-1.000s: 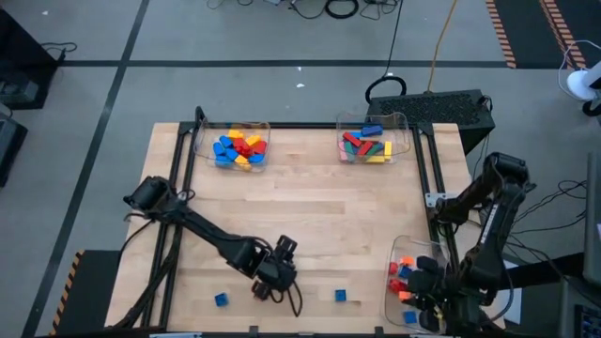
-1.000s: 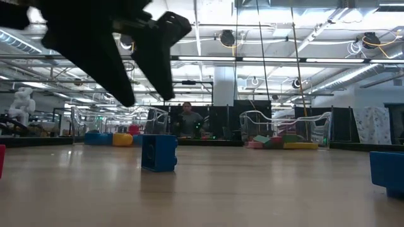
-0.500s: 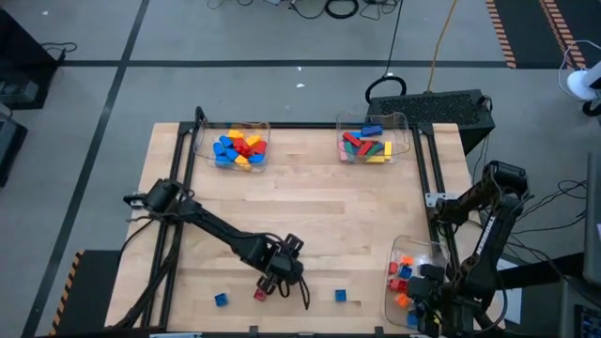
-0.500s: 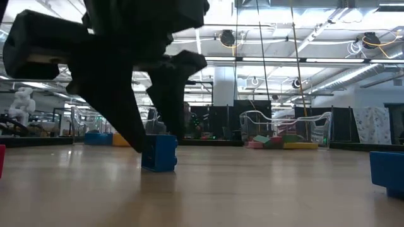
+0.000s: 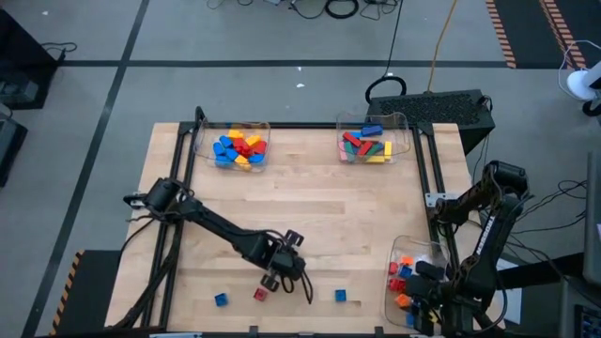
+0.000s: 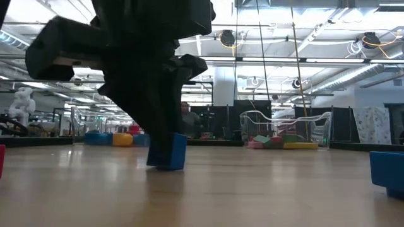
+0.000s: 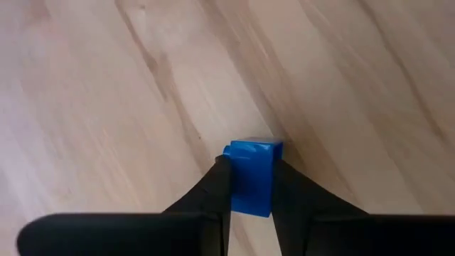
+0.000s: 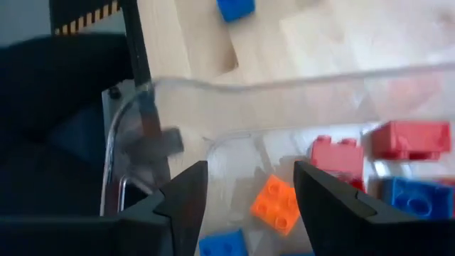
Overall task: Sort blocks by size
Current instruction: Put the 4 stud blue game piece into the bottom transparent bin
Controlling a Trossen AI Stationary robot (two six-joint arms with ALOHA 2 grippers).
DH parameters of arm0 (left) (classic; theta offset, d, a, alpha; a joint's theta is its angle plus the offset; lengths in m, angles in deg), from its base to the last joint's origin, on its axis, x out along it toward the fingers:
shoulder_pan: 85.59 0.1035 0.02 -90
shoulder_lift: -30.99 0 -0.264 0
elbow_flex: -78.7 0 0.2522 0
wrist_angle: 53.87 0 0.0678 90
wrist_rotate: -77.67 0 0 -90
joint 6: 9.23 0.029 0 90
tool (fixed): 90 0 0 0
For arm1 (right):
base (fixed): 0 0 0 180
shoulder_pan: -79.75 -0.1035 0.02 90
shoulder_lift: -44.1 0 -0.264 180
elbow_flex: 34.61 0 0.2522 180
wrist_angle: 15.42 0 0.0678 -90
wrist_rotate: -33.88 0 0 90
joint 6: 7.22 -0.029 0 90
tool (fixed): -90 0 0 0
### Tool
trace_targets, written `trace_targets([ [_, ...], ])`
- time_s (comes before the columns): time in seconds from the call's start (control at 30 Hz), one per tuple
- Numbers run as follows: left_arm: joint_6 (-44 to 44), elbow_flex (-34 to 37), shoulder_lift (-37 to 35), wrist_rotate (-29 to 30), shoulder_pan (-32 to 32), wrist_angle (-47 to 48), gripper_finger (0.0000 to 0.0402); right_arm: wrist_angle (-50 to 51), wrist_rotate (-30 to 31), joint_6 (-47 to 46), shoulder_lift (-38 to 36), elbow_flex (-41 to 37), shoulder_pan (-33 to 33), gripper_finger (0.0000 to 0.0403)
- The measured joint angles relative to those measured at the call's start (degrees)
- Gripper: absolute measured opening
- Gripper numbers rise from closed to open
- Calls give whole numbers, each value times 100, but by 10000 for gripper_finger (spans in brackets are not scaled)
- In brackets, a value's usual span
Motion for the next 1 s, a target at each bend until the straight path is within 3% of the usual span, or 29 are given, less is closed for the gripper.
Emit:
trace_targets([
  [0.07,-120,2,-9,234,-8,-48,71,-7,360,139,0,0,38,192],
  [0.23,-478,4,-97,439,70,-689,81,-150,1967,1033,0,0,226,192],
  [0.37,-778,4,-144,451,117,-1557,79,-656,3043,1892,74,0,441,192],
  [0.47,-897,-2,-164,603,119,-2469,79,-930,3487,2255,90,0,722,192],
  [0.67,-799,-2,-164,706,141,-3675,79,-1524,2956,2863,96,0,1270,192],
  [1.0,-406,-2,-164,741,208,-4351,79,-2465,2546,4535,98,0,1942,202],
])
